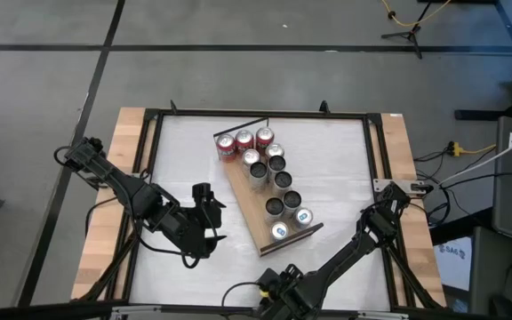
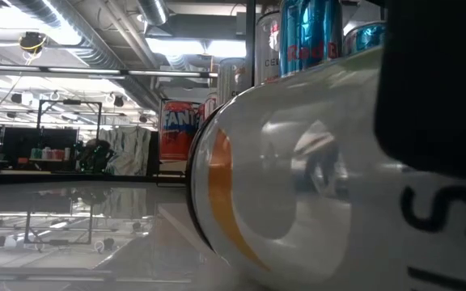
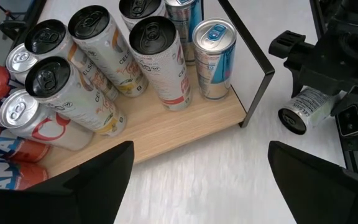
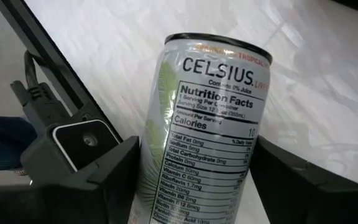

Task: Place canned beverage on shelf
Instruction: Align the yellow soda can with the other yellow soda can

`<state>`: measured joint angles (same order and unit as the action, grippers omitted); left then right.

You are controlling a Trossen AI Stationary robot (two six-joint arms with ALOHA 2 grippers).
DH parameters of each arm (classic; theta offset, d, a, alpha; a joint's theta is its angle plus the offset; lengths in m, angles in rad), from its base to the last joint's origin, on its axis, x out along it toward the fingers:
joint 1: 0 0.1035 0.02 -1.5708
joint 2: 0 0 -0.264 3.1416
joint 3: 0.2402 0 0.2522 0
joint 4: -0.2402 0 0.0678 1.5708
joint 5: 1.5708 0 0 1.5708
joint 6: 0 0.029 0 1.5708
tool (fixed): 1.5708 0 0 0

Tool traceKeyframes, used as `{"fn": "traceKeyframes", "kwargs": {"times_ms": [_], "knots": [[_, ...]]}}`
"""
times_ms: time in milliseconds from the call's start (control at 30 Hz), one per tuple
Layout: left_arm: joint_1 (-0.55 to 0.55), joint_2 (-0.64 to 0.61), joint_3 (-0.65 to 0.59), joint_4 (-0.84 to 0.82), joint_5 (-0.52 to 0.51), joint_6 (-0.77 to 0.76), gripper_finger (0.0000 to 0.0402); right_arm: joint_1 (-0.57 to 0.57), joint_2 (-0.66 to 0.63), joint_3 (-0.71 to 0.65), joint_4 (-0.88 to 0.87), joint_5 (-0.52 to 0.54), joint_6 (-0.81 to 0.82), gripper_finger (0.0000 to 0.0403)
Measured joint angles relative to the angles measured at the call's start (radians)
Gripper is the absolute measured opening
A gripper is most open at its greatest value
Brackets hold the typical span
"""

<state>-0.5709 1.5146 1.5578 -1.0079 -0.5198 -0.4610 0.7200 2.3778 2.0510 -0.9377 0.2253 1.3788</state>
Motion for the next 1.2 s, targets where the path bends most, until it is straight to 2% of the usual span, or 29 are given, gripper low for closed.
{"fn": "traceKeyframes", "kwargs": {"times_ms": [467, 633, 1000, 1200], "knots": [[-0.023, -0.015, 0.000, 0.000, -0.020, 0.007, 0.0363, 0.000, 0.000, -0.002, 0.041, 0.003, -0.021, 0.0261], [-0.044, -0.064, 0.000, -0.002, -0.019, 0.027, 0.0363, 0.000, 0.000, 0.013, 0.033, 0.023, -0.045, 0.0247], [-0.100, -0.209, 0.000, -0.012, -0.020, 0.026, 0.0363, -0.001, -0.017, 0.015, 0.041, 0.076, -0.054, 0.0248], [-0.124, -0.243, 0.001, -0.012, -0.021, 0.025, 0.0363, 0.000, -0.017, 0.015, 0.046, 0.110, -0.054, 0.0249]]}}
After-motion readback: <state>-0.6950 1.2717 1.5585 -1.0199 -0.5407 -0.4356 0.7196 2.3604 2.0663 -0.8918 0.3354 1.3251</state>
